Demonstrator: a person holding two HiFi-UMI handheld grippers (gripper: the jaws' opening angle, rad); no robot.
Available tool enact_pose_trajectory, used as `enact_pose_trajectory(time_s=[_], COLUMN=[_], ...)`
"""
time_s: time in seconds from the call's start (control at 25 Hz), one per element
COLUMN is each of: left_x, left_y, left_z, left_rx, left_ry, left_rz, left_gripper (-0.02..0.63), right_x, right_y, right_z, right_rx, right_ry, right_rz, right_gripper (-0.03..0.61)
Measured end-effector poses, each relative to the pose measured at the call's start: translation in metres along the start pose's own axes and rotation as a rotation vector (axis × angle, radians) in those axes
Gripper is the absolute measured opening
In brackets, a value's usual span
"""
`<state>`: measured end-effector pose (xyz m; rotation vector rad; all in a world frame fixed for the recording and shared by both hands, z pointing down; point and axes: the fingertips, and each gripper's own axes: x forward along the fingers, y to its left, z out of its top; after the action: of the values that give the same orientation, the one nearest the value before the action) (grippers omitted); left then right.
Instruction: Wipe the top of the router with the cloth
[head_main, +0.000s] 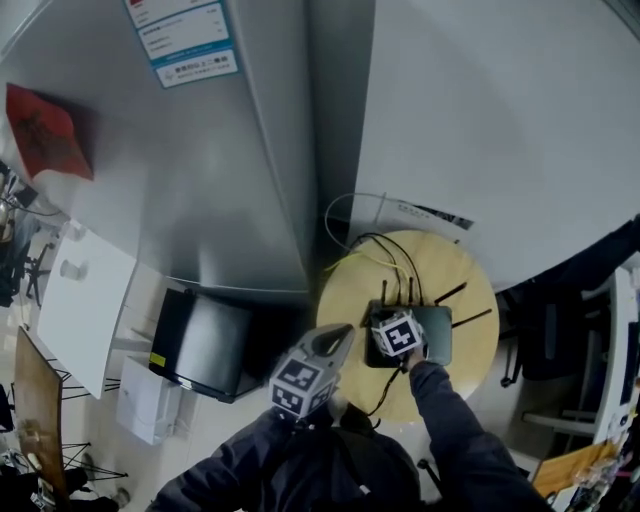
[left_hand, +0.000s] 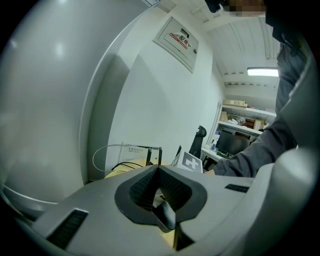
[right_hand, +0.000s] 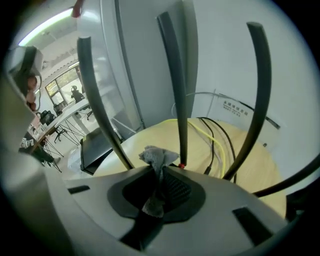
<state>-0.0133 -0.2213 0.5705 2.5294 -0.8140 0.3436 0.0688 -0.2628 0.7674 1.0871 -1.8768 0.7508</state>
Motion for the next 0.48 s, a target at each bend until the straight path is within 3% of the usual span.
enact_pose_trajectory(time_s=[0.28,0.48], left_x=[0.013,0.017], left_y=[0.0,0.0], left_z=[0.003,0.008], left_rx=[0.007,0.015], left_ry=[0.01,0.009], left_rz=[-0.005,-0.008], left_gripper=[0.002,0.002], right_x=[0.003,-0.002], right_y=[-0.006,-0.025], right_z=[-0.003,-0.016], right_rx=[0.026,0.025], right_ry=[-0.003,0.026], right_rz=[0.009,-0.031], right_gripper=[0.073,0.074])
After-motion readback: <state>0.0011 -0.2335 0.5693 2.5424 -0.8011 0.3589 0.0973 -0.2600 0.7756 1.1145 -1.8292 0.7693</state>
